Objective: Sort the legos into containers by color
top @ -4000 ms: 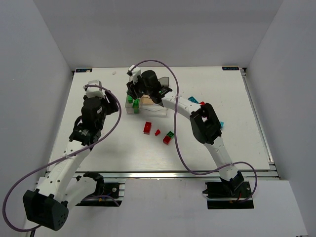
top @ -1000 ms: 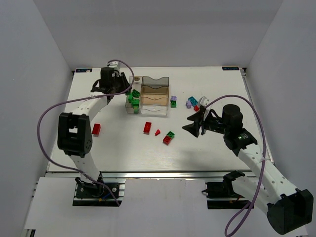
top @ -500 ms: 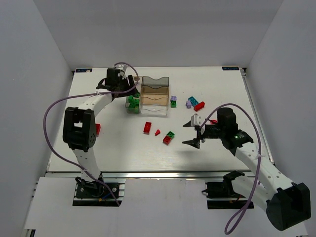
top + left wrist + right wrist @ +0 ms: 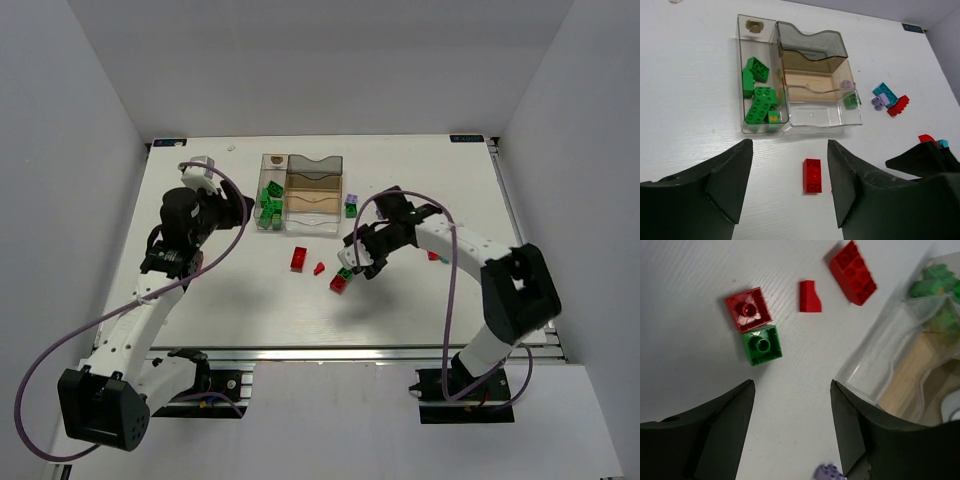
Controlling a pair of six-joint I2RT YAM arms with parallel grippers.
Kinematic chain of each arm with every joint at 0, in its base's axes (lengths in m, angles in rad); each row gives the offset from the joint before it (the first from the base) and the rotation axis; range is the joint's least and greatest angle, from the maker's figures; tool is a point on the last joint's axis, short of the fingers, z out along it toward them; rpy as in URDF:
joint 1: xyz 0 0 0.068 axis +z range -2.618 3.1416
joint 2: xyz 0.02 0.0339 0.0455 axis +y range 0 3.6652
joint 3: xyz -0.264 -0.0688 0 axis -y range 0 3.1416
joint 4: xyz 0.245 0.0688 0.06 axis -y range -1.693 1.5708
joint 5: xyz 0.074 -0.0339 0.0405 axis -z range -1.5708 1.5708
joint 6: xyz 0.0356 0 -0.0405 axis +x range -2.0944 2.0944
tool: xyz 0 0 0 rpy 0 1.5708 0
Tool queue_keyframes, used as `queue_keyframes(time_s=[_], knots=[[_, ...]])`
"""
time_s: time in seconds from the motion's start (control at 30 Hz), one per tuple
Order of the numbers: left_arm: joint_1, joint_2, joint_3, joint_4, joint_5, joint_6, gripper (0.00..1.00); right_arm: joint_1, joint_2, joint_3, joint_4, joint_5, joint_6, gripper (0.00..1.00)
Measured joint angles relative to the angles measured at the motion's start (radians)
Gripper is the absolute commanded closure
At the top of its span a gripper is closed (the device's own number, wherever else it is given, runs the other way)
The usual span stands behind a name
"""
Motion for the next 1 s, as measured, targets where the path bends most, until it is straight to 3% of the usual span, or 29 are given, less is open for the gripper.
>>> queue_keyframes(time_s=[0.2, 0.43, 0.5, 0.6, 0.63, 0.67, 0.73, 0.83, 0.87, 0.93, 0.97, 1.0], knots=[[0.002, -0.016, -0.013, -0.032, -0.060, 0.025, 0.27, 0.076, 0.181, 0.077, -0.051, 0.155, -0.079, 0.33], [0.006, -0.042, -0.013, -0.030, -0.053, 0.025, 0.27, 0.125, 0.260, 0.123, -0.067, 0.247, -0.066, 0.36], [0.006, -0.044, -0.013, -0.030, -0.051, 0.025, 0.27, 0.132, 0.277, 0.143, -0.069, 0.262, -0.056, 0.41], [0.006, -0.044, -0.013, -0.030, -0.051, 0.025, 0.27, 0.138, 0.303, 0.175, -0.087, 0.282, -0.046, 0.64], [0.006, -0.045, -0.013, -0.030, -0.051, 0.025, 0.27, 0.140, 0.312, 0.187, -0.099, 0.284, -0.042, 0.77], [0.006, -0.046, -0.013, -0.030, -0.051, 0.025, 0.26, 0.142, 0.320, 0.198, -0.108, 0.289, -0.037, 0.83], [0.006, -0.050, -0.013, -0.030, -0.051, 0.025, 0.27, 0.143, 0.323, 0.206, -0.124, 0.292, -0.024, 0.92], [0.006, -0.054, -0.013, -0.030, -0.051, 0.024, 0.27, 0.143, 0.319, 0.206, -0.148, 0.294, -0.011, 0.97], [0.006, -0.055, -0.013, -0.030, -0.051, 0.024, 0.27, 0.143, 0.314, 0.205, -0.153, 0.296, -0.003, 0.97], [0.006, -0.055, -0.013, -0.030, -0.052, 0.024, 0.27, 0.143, 0.298, 0.204, -0.160, 0.301, 0.016, 0.80], [0.006, -0.055, -0.013, -0.030, -0.052, 0.024, 0.27, 0.143, 0.286, 0.203, -0.160, 0.306, 0.030, 0.65], [0.006, -0.055, -0.013, -0.030, -0.052, 0.024, 0.27, 0.143, 0.273, 0.203, -0.159, 0.311, 0.042, 0.42]])
